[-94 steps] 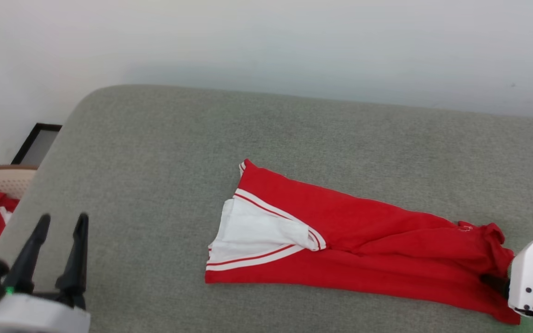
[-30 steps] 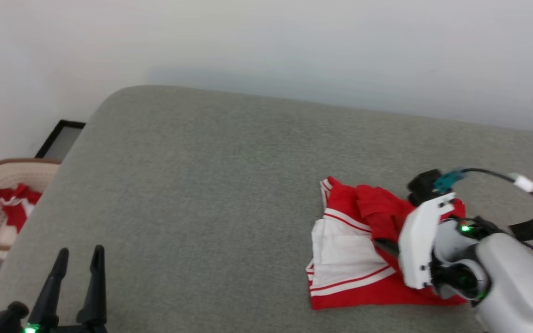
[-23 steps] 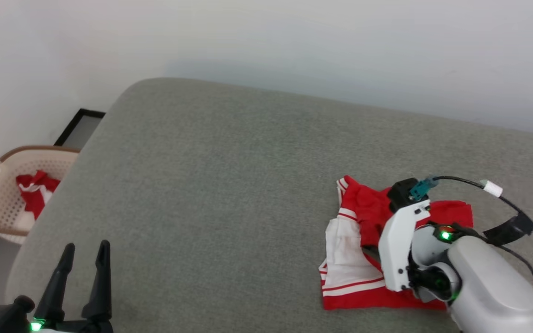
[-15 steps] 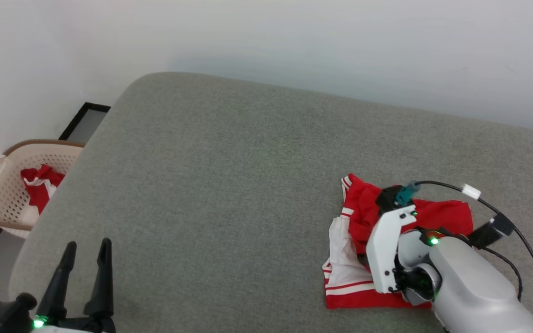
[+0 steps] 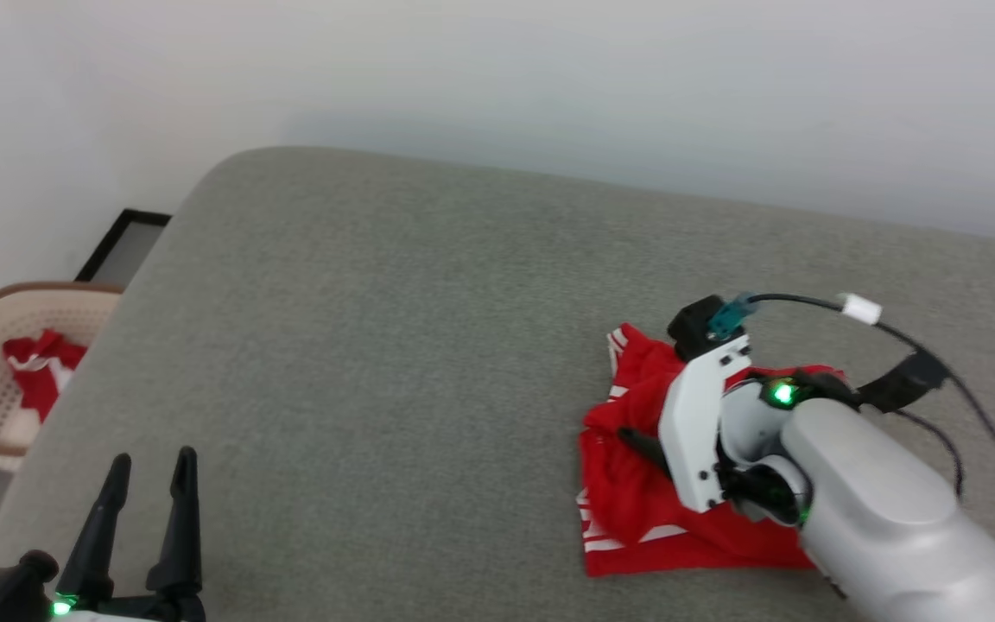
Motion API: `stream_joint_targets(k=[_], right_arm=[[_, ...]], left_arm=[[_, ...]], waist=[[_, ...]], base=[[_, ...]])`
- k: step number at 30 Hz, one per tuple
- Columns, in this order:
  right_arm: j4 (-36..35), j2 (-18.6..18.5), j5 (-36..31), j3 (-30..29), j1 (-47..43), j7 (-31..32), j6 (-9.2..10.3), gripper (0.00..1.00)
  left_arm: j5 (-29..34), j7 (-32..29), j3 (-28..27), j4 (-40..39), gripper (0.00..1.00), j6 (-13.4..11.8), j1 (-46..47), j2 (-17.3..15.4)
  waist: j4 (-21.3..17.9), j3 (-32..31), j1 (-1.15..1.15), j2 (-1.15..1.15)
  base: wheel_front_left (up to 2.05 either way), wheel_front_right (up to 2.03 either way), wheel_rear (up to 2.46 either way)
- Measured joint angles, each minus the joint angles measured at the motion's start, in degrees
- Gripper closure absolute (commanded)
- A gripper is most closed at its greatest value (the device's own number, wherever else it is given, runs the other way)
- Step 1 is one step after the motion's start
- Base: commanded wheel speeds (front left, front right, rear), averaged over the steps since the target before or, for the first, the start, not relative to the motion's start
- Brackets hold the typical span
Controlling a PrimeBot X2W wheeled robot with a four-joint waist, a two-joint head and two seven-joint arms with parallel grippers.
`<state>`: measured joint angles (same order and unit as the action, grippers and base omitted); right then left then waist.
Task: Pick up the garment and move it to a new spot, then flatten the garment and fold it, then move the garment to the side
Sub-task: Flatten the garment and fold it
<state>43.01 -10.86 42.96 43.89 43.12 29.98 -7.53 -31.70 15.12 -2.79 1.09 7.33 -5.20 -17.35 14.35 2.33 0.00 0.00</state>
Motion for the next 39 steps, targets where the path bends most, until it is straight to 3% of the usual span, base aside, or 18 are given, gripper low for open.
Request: stream_joint_targets(k=[9, 21, 28, 34, 39], right_arm=[[-8.75, -8.37, 3.28, 2.68, -1.08, -10.34, 0.00, 0.00], [-12.17, -17.16, 2.08, -1.56, -8.64, -31.36, 0.00, 0.00], [-11.52, -18.96, -2.27, -7.25, -13.96, -42.61, 0.00, 0.00], [-13.13, -19.11, -7.08, -14.88, -18.91, -44.89, 0.00, 0.00], [-18.68, -17.62, -11.90, -22.92, -24.29, -44.95, 0.00, 0.00]], left_arm=[[0.45, 0.00, -1.11, -0.47, 0.00, 0.00, -1.01, -0.25], [1.42, 0.00, -2.36, -0.22, 0.00, 0.00, -2.77, -1.92], [1.46, 0.00, -3.12, 0.70, 0.00, 0.01, -3.38, -2.67], [1.97, 0.00, -3.45, 1.86, 0.00, 0.01, -3.87, -3.15], [2.82, 0.00, -4.39, 2.46, 0.00, 0.01, -4.28, -3.16]], waist=[[-4.33, -0.72, 0.00, 0.00], [-11.16, -2.43, 0.00, 0.00], [-14.93, -3.32, 0.00, 0.00], [-16.95, -4.02, 0.00, 0.00], [-17.41, -4.49, 0.00, 0.00]], base=[[0.00, 0.00, 0.00], [0.00, 0.00, 0.00], [0.00, 0.00, 0.00], [0.00, 0.00, 0.00], [0.00, 0.00, 0.00]])
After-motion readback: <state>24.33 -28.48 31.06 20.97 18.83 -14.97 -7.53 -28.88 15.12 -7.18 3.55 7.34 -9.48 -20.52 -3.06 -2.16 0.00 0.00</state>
